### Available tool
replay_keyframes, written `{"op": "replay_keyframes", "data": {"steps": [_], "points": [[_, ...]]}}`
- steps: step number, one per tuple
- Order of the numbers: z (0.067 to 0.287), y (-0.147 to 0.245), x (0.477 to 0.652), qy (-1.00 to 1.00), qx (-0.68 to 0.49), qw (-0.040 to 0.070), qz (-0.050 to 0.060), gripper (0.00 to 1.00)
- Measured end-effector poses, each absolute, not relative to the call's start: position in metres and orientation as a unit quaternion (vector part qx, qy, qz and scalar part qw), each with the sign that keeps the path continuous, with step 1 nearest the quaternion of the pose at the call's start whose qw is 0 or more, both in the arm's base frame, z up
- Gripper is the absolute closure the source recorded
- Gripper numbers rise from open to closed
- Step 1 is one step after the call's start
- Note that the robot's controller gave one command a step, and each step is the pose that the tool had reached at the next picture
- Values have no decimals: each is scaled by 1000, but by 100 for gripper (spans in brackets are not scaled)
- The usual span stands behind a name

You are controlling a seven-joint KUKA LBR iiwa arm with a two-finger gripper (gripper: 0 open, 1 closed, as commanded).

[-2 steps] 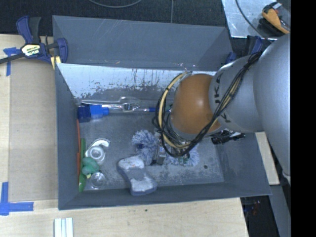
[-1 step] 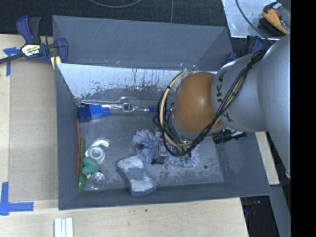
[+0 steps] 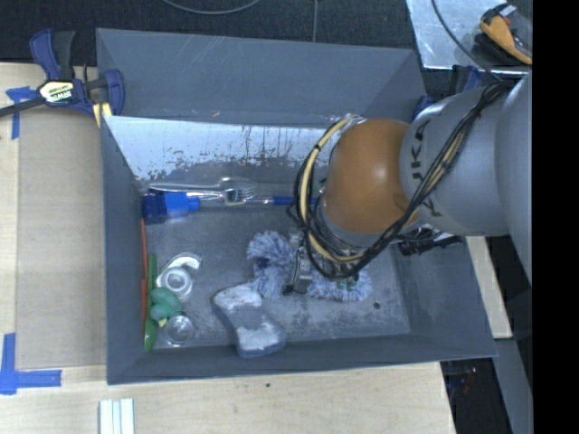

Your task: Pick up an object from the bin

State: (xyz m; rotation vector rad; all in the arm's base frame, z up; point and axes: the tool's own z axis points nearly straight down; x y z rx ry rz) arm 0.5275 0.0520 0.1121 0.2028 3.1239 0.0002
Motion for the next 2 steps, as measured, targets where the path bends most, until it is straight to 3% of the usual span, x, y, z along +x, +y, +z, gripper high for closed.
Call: {"op": "replay_keyframes", "data": {"steps": [2], "points": [[177, 51, 529, 998, 64, 8, 1, 100]]}}
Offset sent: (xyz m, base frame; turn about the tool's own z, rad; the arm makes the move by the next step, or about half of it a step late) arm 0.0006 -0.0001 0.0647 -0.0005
